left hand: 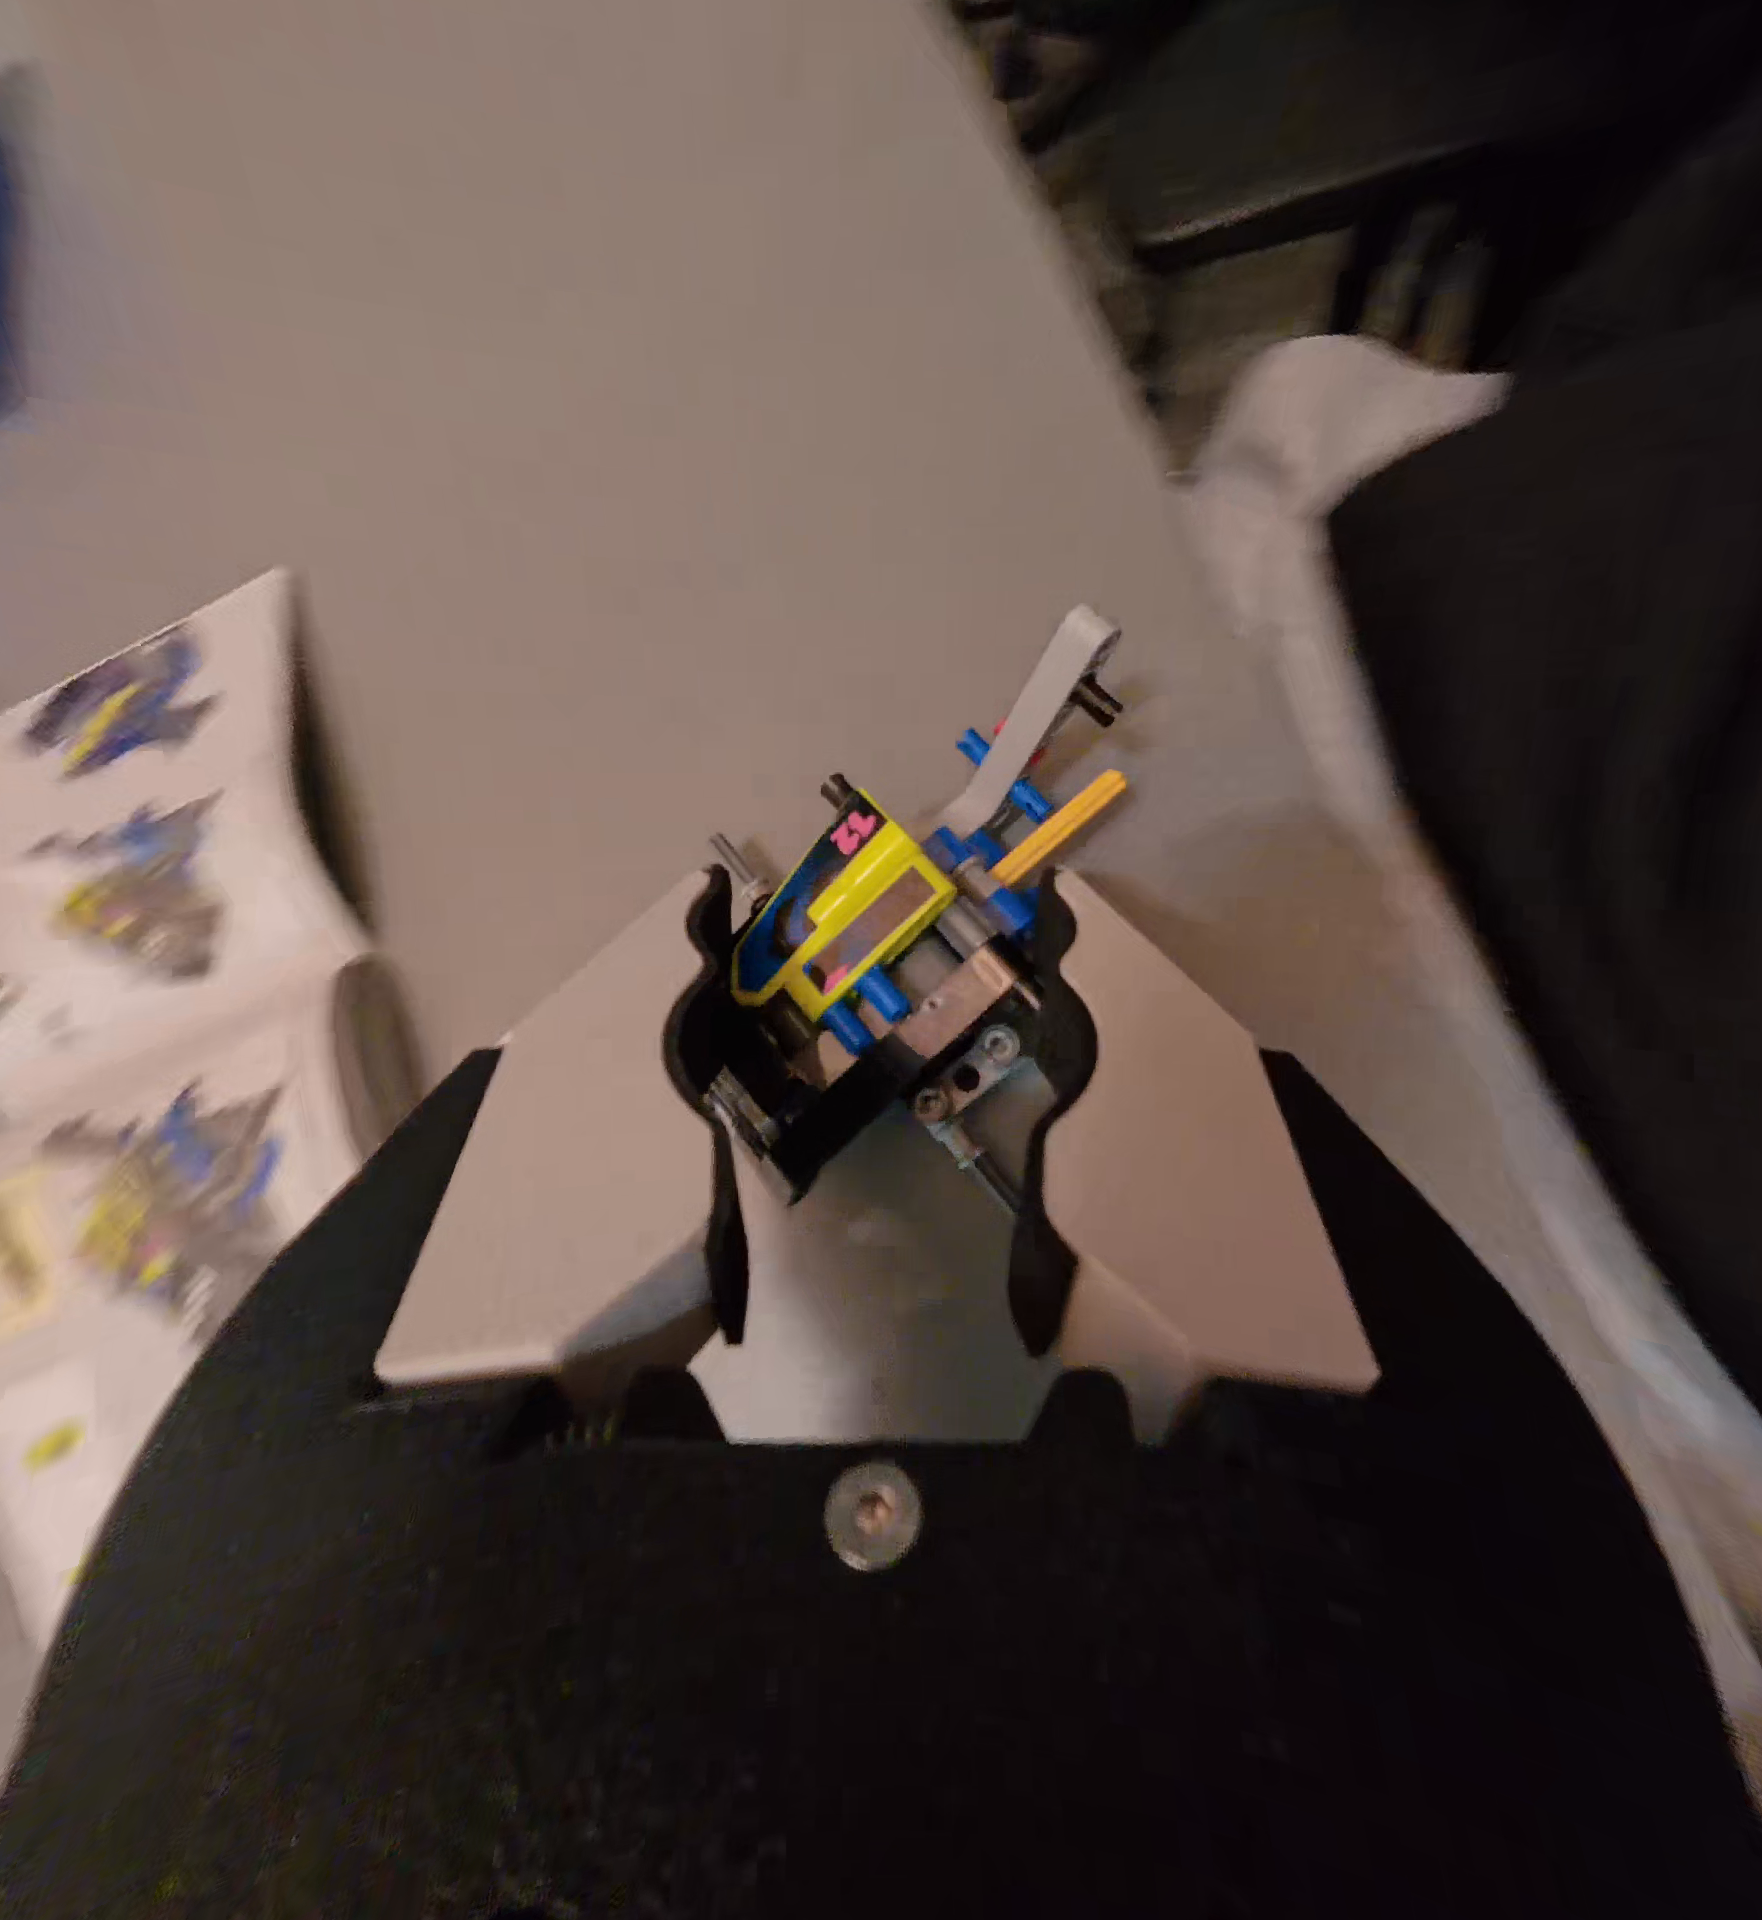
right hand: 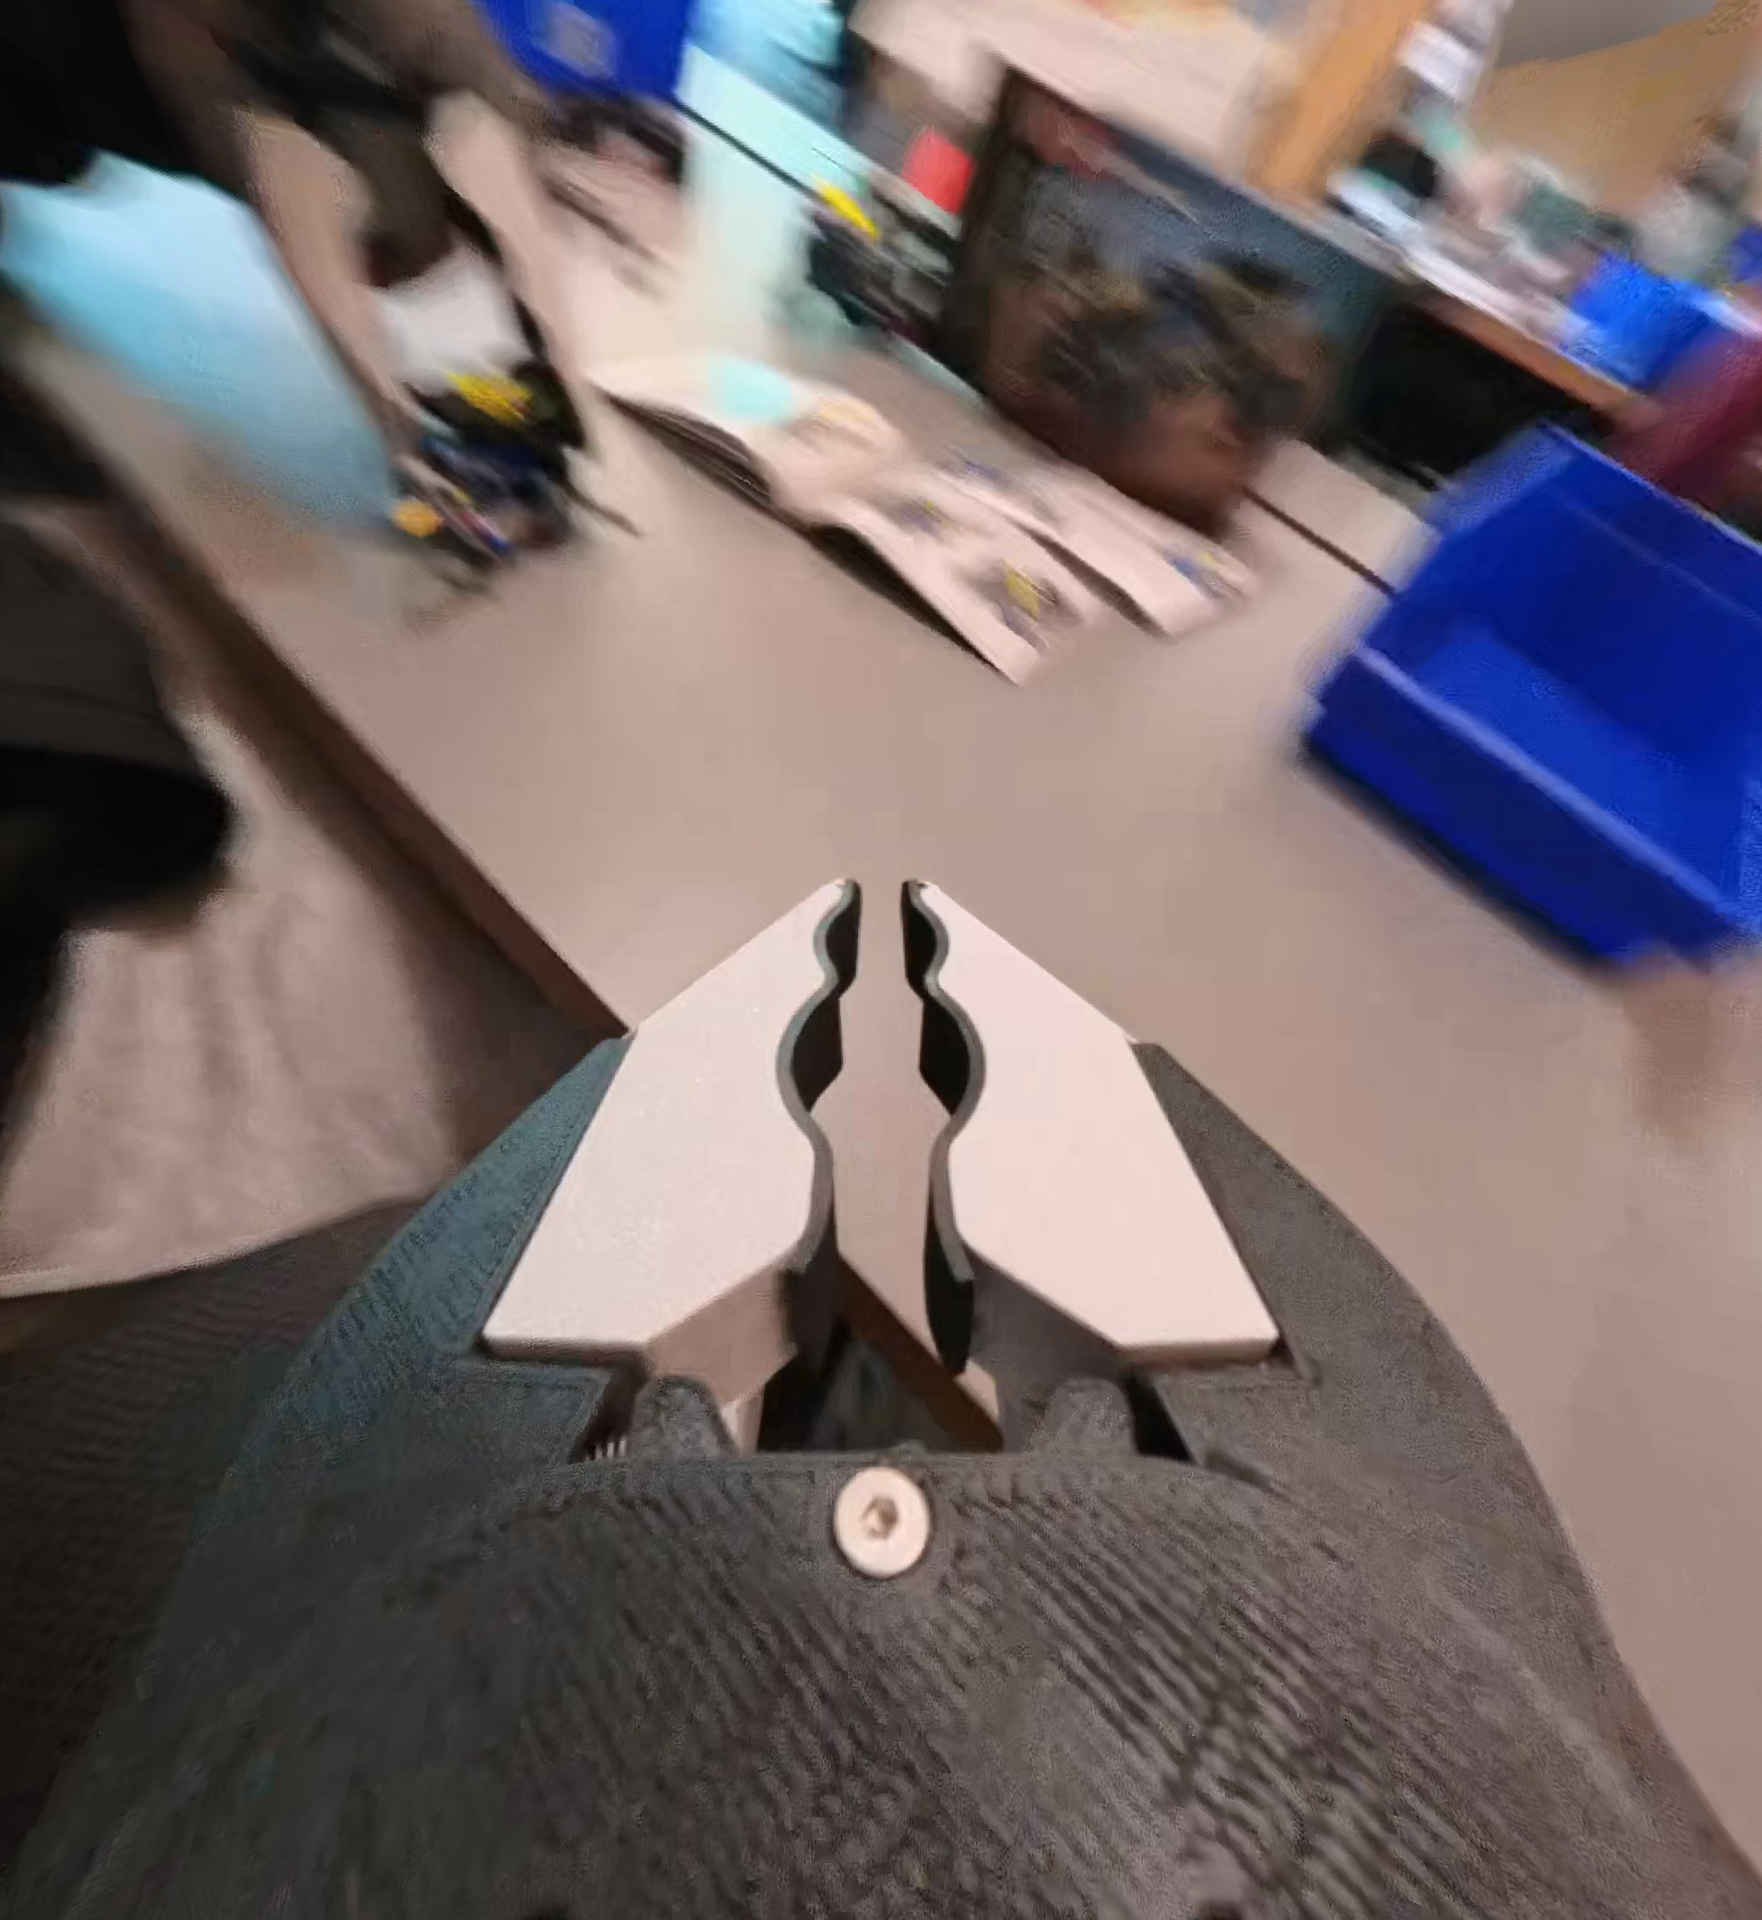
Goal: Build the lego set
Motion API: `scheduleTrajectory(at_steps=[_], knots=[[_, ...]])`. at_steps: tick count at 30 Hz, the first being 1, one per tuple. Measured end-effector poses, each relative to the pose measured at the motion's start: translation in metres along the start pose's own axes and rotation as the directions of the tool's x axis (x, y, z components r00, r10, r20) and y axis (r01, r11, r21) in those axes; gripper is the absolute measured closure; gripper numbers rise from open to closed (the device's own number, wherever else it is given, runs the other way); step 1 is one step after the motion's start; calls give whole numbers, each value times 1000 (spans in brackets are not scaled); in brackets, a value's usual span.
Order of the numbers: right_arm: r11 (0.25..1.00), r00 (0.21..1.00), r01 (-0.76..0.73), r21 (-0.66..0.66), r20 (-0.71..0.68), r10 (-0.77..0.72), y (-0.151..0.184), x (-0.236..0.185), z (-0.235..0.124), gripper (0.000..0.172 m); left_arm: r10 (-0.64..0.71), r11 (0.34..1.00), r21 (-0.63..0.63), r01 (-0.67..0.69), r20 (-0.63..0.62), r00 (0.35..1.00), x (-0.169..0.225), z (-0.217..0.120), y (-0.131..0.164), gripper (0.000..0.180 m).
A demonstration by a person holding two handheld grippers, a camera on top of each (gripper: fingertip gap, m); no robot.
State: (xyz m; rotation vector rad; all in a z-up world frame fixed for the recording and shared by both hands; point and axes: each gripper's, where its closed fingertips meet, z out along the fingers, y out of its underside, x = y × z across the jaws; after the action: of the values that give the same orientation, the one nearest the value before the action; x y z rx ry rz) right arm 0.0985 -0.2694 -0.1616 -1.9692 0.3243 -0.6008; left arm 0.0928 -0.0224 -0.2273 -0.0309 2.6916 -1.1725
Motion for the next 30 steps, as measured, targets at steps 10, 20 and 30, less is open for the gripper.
scheduleTrajectory(at_steps=[10, 20, 30], knots=[[767, 718, -611, 194, -272, 641, 132, 19, -49, 139, -230, 972, 147, 185, 398, 888, -81, -30, -10, 112], [848, 902, -389, -360, -336, 271, 158, -119, -67, 110, -139, 937, 347, 39, 270, 953, -16, 15, -116, 113], [824, 820, -494, -279, -464, 335, 139, -192, -181, 118, 127, 905, 425, 3, -278, 952, 152, 106, -215, 116]])
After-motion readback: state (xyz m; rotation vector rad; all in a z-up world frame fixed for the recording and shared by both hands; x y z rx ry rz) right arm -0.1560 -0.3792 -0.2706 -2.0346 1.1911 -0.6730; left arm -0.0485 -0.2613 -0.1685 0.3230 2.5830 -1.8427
